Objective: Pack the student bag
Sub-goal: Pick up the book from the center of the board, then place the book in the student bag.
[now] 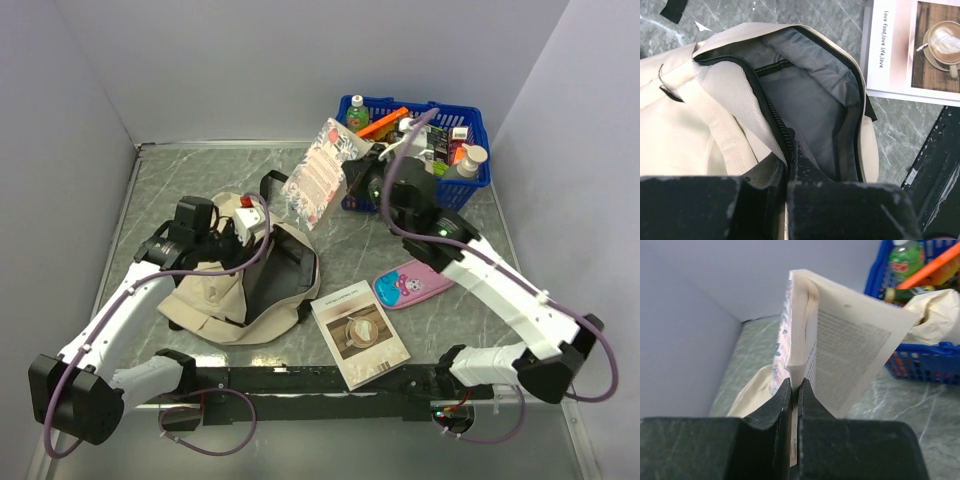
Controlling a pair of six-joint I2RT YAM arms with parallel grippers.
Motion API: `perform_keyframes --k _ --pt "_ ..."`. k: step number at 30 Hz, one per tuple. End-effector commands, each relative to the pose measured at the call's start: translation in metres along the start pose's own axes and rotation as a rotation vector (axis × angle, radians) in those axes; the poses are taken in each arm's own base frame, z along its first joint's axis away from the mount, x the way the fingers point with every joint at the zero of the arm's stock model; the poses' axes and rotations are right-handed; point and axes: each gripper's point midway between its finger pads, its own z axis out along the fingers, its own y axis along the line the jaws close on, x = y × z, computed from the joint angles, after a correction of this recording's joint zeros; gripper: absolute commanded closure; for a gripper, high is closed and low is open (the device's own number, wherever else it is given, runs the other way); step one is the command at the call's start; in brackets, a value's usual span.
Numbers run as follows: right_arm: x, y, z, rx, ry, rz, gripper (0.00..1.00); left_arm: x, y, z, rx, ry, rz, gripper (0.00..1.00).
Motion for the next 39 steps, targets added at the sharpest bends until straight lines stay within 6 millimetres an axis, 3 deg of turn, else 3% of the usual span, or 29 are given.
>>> perform_keyframes --k 1,11,16,22,26,33,39 --pt "-0.04 0.031 -0.041 -0.129 0.002 0.118 1.0 -0.018 0.009 -0.005 -0.046 -0.081 0.012 0.99" --pt "0.007 0.032 -0.07 -0.16 0.264 0.188 1.0 -0.02 0.021 -0.014 -0.101 -0.08 0.01 0.99" --pt "0.038 0.044 -0.077 -0.231 0.386 0.27 1.0 -0.025 0.021 -0.016 -0.098 -0.093 0.02 0.99" --pt "0.091 0.051 -0.067 -0.256 0.54 0.351 1.0 -0.034 0.021 -0.02 -0.101 -0.115 0.031 0.99" --pt "0.113 0.062 -0.057 -0.291 0.608 0.382 1.0 -0.043 0.018 -0.026 -0.089 -0.129 0.037 0.99" --pt "0.135 0.078 -0.037 -0.339 0.664 0.45 1.0 -0.073 0.009 -0.045 -0.053 -0.166 0.085 0.99" --pt "0.166 0.089 -0.02 -0.37 0.767 0.53 1.0 -0.066 -0.002 -0.047 -0.016 -0.16 0.116 0.99"
